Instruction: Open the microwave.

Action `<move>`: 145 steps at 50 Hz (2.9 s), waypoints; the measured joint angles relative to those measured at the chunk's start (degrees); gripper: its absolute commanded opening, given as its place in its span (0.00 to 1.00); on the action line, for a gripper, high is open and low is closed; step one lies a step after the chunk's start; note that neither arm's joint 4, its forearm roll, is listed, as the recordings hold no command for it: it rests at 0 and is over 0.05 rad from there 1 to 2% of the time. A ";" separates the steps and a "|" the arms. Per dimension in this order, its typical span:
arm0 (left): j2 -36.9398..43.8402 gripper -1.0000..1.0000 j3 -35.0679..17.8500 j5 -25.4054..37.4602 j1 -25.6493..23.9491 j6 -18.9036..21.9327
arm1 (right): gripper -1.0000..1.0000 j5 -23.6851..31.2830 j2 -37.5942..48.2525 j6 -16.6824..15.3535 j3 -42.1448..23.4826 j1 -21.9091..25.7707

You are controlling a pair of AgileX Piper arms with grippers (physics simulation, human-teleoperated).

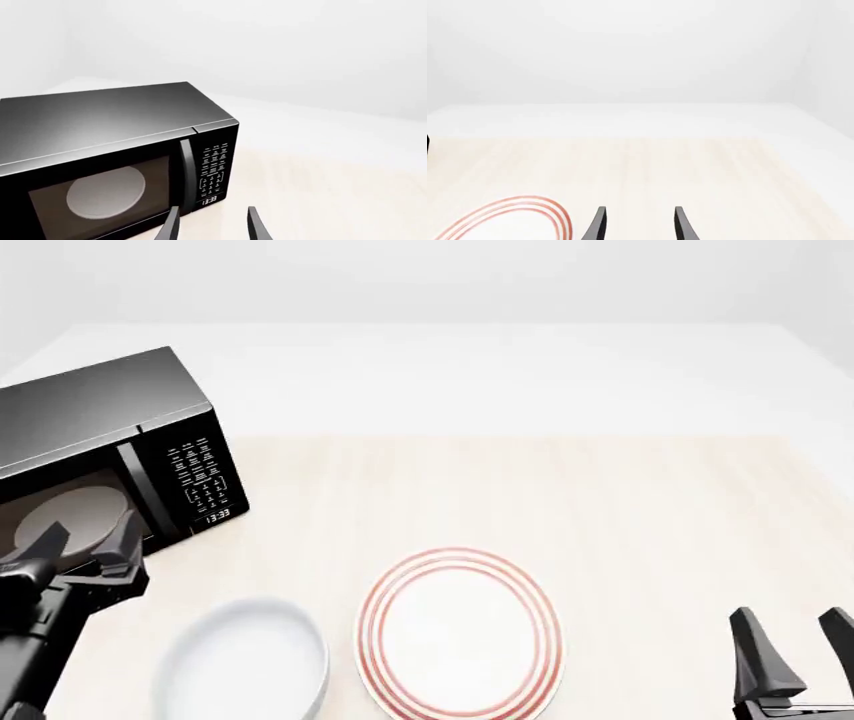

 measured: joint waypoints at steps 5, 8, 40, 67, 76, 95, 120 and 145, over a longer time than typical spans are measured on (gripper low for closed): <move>0.83 1.00 -0.22 -0.50 0.16 -0.16 | 1.00 0.00 0.00 0.00 0.00 0.00; 1.43 1.00 -0.29 -1.10 0.57 -0.34 | 1.00 0.00 0.00 0.00 0.00 0.00; 8.38 1.00 -1.20 -6.10 3.45 -1.32 | 1.00 0.00 0.00 0.01 0.00 0.00; 14.78 1.00 -4.79 -8.15 3.95 -2.04 | 1.00 0.00 0.00 0.01 0.00 0.00; 17.25 1.00 -6.04 -8.85 3.75 -2.37 | 1.00 0.00 0.00 -0.01 0.00 0.00; 22.30 1.00 -8.67 -9.81 3.40 -3.09 | 1.00 0.00 0.00 0.00 0.00 0.00; 27.41 1.00 -10.93 -10.85 3.20 -3.83 | 1.00 0.00 0.00 0.01 0.00 0.00; 32.59 1.00 -13.62 -12.00 2.94 -4.47 | 1.00 0.00 0.00 0.00 0.00 0.00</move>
